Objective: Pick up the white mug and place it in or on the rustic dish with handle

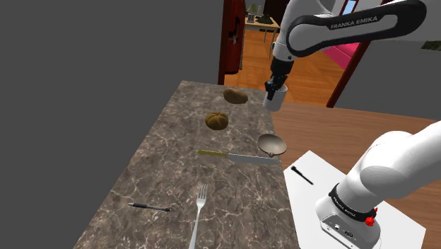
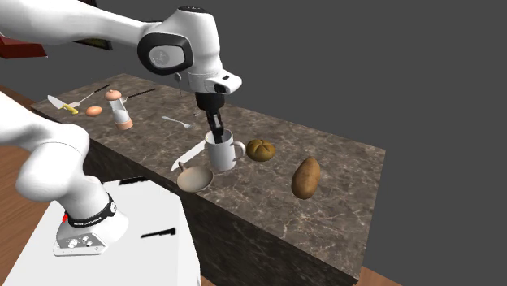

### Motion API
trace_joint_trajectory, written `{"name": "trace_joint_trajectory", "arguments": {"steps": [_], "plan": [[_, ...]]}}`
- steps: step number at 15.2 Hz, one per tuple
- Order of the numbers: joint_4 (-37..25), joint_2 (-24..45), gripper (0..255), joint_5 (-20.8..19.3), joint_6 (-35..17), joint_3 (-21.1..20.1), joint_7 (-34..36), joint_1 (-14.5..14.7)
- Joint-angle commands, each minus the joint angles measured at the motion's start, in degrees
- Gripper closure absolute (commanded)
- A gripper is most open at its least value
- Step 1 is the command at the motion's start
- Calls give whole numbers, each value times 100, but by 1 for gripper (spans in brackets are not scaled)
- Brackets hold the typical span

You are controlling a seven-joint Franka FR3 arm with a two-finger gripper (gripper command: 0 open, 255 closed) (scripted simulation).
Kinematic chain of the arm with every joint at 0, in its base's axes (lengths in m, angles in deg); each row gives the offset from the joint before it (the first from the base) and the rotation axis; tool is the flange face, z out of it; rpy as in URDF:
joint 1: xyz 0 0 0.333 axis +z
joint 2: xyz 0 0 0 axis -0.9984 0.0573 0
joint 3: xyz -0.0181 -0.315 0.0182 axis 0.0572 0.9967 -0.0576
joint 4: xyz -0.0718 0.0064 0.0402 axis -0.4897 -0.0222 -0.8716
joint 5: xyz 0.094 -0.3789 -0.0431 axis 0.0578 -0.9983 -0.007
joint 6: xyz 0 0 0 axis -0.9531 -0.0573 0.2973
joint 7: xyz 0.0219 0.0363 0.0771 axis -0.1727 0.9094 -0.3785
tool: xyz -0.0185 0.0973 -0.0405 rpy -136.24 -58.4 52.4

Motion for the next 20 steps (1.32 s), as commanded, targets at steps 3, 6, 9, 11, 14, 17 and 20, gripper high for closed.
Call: {"name": "trace_joint_trajectory", "arguments": {"steps": [3,6,9,11,14,17,20], "plan": [[544,-741,255,133,206,-316,403,170],[866,-1266,255,291,412,-572,709,331],[1049,-1459,255,369,423,-682,837,404],[1190,-1436,255,373,260,-688,841,407],[1393,-1389,255,379,10,-699,846,410],[1587,-1327,255,385,-247,-710,852,412],[1773,-1247,255,390,-512,-722,858,414]]}}
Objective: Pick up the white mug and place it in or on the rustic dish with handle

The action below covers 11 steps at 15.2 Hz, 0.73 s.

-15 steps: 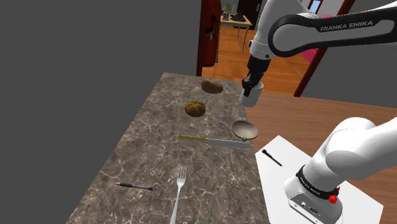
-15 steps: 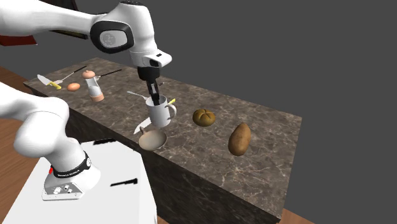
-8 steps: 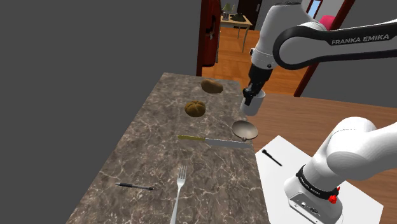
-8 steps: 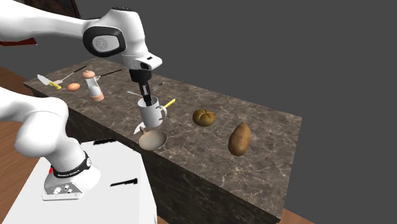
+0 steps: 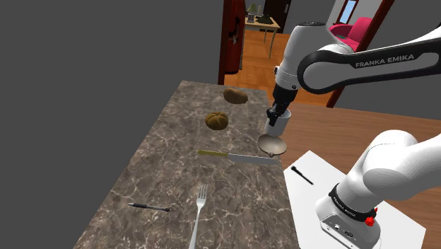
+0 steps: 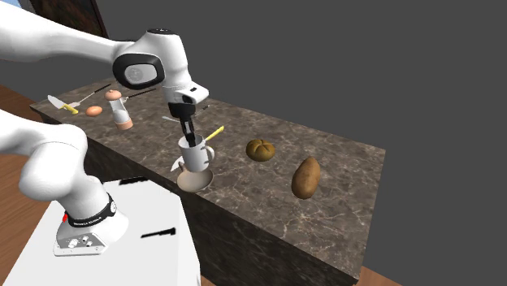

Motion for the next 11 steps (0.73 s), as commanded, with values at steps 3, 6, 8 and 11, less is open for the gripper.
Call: {"name": "trace_joint_trajectory", "arguments": {"steps": [3,6,8,11], "plan": [[227,129,255,4,-360,-13,4,-2],[384,239,255,8,-626,-25,12,-2],[384,239,255,7,-626,-25,12,-1],[384,239,255,7,-626,-25,12,-1]]}}
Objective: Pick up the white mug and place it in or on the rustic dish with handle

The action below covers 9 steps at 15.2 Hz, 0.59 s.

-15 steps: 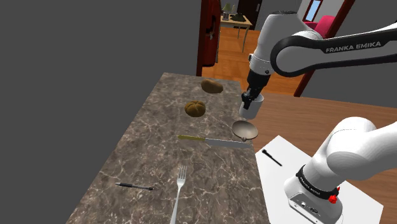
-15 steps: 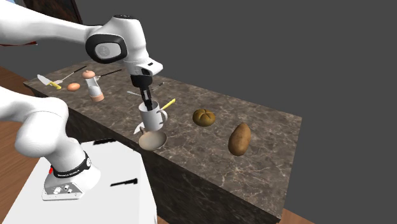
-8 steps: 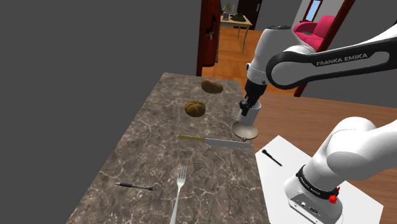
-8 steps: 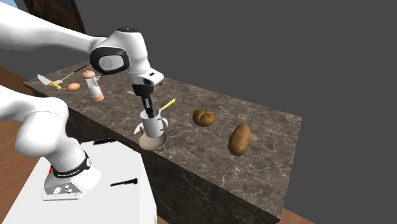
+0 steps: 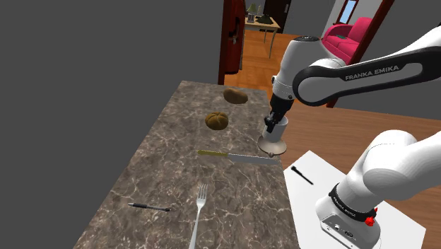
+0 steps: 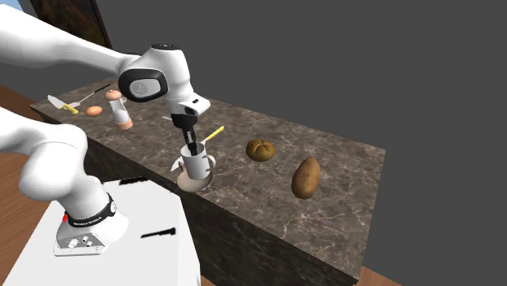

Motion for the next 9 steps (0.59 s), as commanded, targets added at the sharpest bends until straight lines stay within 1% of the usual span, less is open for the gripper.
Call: {"name": "trace_joint_trajectory", "arguments": {"steps": [1,2,3,8,9], "plan": [[2,2,255,0,-5,0,0,0],[2,2,255,0,-5,0,0,0],[2,2,0,0,-5,0,-1,0],[3,1,0,0,-5,0,-1,0],[-126,-110,0,0,234,8,-3,3]]}}
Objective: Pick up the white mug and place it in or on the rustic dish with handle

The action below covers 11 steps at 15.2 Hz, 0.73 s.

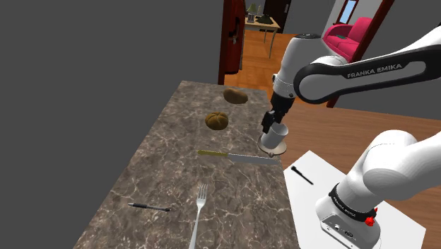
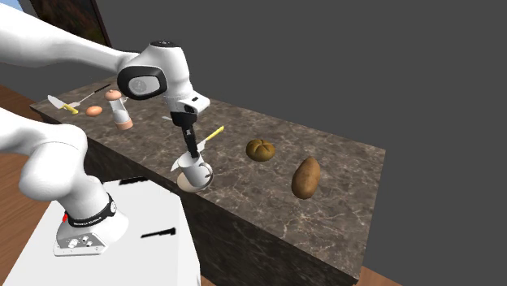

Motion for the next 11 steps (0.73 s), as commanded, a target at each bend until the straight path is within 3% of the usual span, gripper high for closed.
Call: {"name": "trace_joint_trajectory", "arguments": {"steps": [1,3,11], "plan": [[-201,-145,0,2,352,7,3,8],[-462,-287,0,-2,755,20,0,11],[-462,-287,0,-2,755,20,0,11]]}}
